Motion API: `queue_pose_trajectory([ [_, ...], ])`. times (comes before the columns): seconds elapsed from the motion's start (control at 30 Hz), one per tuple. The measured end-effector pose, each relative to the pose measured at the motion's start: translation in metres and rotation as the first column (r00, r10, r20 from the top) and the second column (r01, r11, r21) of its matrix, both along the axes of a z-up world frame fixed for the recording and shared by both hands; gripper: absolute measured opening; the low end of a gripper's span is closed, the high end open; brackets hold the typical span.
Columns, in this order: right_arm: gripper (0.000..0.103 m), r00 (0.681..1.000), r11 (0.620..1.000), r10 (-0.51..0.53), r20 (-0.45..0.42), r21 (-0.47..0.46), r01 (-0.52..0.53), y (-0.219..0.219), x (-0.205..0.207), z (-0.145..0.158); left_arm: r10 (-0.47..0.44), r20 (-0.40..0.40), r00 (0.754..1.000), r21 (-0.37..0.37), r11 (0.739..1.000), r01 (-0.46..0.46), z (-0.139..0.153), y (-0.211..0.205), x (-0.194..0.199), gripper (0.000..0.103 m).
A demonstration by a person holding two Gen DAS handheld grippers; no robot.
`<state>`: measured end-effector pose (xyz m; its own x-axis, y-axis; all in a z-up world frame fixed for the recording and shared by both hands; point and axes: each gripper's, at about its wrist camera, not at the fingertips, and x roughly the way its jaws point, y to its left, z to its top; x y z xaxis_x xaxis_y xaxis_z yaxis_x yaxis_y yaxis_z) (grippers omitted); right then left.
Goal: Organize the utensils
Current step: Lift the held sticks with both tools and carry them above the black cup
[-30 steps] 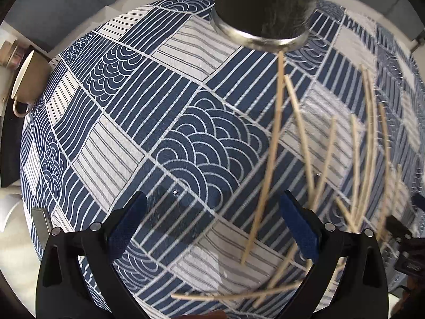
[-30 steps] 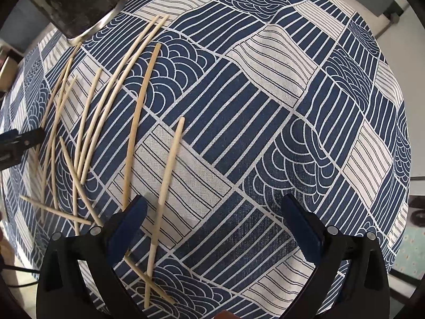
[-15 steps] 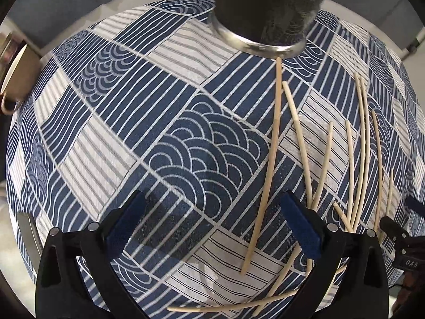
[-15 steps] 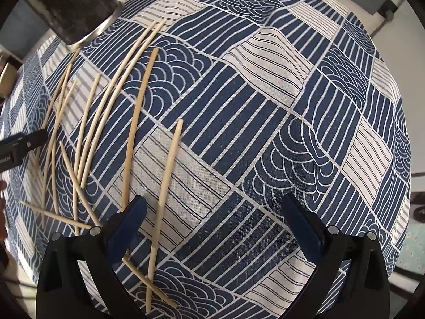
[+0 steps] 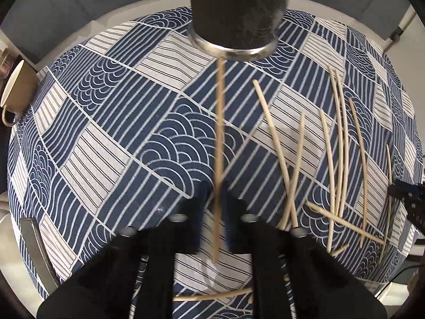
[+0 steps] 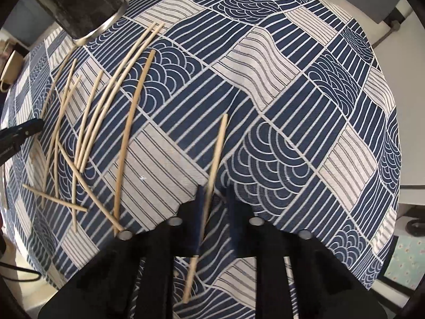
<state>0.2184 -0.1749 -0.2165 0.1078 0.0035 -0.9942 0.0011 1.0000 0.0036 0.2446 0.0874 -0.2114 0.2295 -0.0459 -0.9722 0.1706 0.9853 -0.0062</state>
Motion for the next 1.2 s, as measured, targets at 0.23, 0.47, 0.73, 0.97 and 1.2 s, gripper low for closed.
queue_pose_trajectory([
  [0.23,0.005,0.998,0.998,-0.063,-0.012,0.014,0.063,-0.037,-0.006,0.001,0.034,-0.038,0.999,-0.022,0.999,-0.035,-0.003,0.028,-0.008,0.005],
  [0.47,0.005,0.996,0.994,-0.09,0.001,0.057,0.09,-0.061,-0.017,0.006,0.087,-0.066,0.994,-0.015,0.996,-0.088,0.0,0.046,-0.035,0.005],
  [0.73,0.005,0.991,0.994,-0.106,0.078,0.048,0.103,-0.087,-0.03,0.033,0.156,-0.031,0.987,0.004,0.988,-0.156,0.025,0.073,-0.078,0.005],
  [0.97,0.005,0.976,0.991,-0.114,0.186,0.085,0.099,-0.102,-0.029,0.071,0.205,0.035,0.978,-0.036,0.978,-0.203,0.065,0.07,-0.108,0.005],
  [1.2,0.005,0.946,0.989,-0.087,0.311,0.139,0.045,-0.093,-0.036,0.097,0.241,0.098,0.966,-0.063,0.97,-0.236,0.081,0.037,-0.102,0.005],
])
